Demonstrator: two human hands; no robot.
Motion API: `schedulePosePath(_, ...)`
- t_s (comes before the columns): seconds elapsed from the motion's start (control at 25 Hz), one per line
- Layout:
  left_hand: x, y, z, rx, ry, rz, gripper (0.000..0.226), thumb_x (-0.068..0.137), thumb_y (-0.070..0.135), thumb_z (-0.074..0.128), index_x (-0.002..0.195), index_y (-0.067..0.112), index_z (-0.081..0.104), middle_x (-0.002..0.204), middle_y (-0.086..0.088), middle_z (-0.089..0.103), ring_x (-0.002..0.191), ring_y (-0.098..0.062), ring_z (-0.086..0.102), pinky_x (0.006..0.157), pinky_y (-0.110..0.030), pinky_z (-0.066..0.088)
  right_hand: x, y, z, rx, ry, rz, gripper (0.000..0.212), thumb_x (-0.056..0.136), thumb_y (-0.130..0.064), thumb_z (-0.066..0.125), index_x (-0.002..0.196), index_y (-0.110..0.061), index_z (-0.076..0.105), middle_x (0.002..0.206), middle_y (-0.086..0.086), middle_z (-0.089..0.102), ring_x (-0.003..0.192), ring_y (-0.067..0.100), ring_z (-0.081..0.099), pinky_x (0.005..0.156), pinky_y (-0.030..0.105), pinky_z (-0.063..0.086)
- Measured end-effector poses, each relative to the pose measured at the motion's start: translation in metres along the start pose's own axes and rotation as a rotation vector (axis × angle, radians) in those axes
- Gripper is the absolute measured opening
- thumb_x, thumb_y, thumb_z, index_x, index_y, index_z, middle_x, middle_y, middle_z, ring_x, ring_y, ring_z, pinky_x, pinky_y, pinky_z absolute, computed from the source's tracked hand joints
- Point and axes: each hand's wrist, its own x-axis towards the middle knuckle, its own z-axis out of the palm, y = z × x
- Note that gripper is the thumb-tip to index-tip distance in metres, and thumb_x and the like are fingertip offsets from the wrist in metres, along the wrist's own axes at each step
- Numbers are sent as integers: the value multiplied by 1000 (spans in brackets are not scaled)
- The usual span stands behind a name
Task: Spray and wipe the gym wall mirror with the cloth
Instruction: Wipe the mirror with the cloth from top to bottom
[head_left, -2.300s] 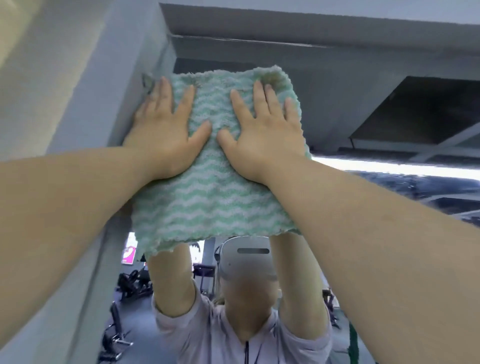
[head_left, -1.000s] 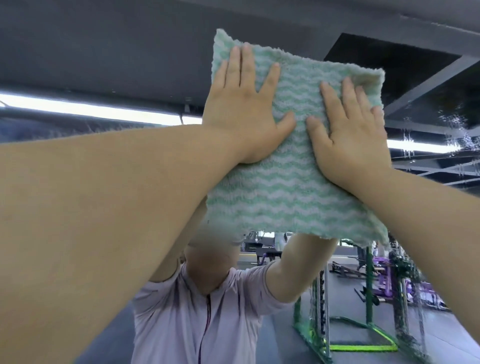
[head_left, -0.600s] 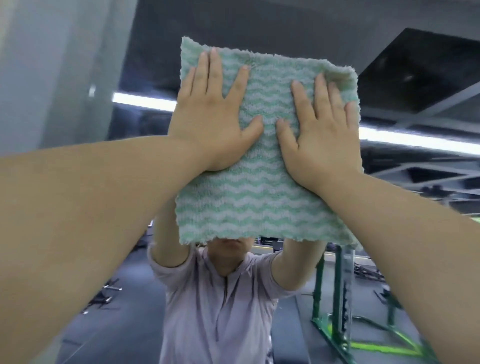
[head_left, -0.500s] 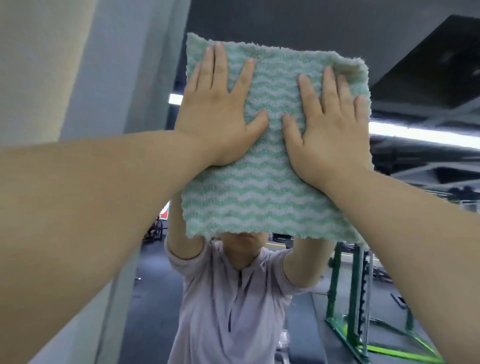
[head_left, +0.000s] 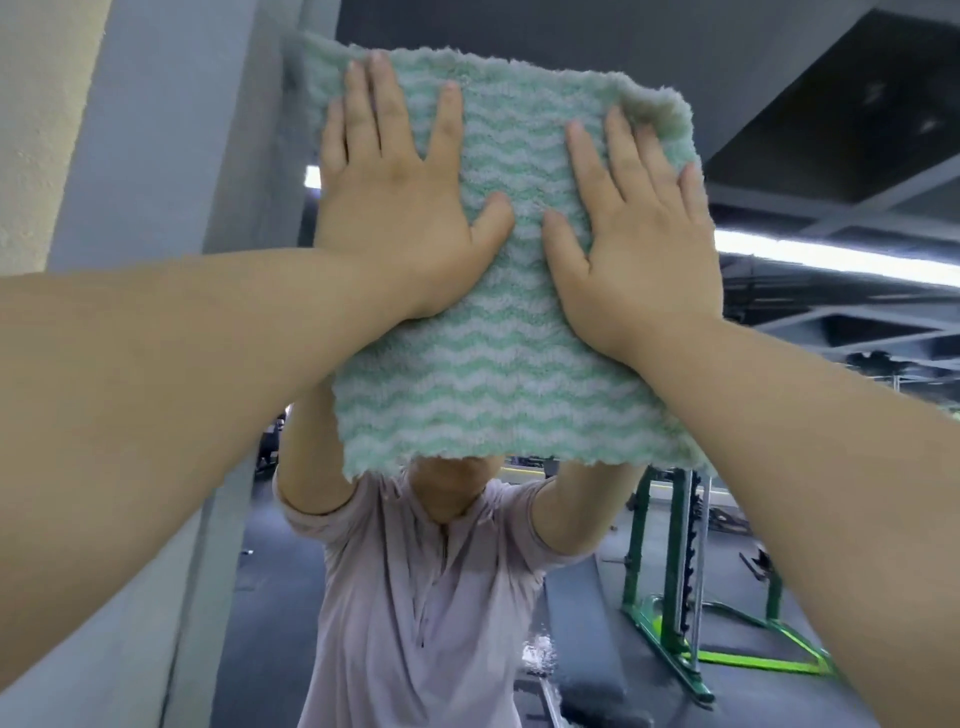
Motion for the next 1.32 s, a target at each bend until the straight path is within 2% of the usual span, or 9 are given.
schedulePosePath(0.56,23,287,26,-62,13,250,82,89,64,18,155,19,0,156,-29,-12,146,-38,-13,120,-48,-5,-83,269,-39,14,6,244,67,92,-55,18,154,-33,8,163,-4,2,149,11,-2,121,40,-3)
schedulePosePath(0.68,23,315,30,-56,15,263,82,90,64,19,155,19,0,157,-29,-11,147,-38,-12,120,-47,-5,-91,294,-40,1,17,263,69,90,-56,15,155,-32,8,163,-3,3,149,12,-1,121,41,-2)
schedulePosePath(0.92,21,283,29,-41,6,319,80,90,65,15,155,22,-5,158,-24,-15,147,-32,-15,120,-42,-6,-80,265,-39,4,-2,314,69,91,-55,15,155,-30,5,163,1,-3,149,16,-5,121,44,-4)
schedulePosePath(1.0,18,253,27,-42,20,300,80,90,65,14,155,23,-5,158,-24,-15,147,-31,-15,120,-42,-6,-69,236,-37,2,-17,292,69,91,-55,14,155,-30,4,163,2,-3,149,16,-6,121,45,-4)
schedulePosePath(1.32,-23,33,1,-25,-3,80,81,86,63,14,155,23,-2,159,-22,-12,148,-29,-13,118,-39,-9,-23,24,-10,33,-61,94,65,97,-52,17,155,-30,-3,163,2,-10,148,15,-13,120,45,-8)
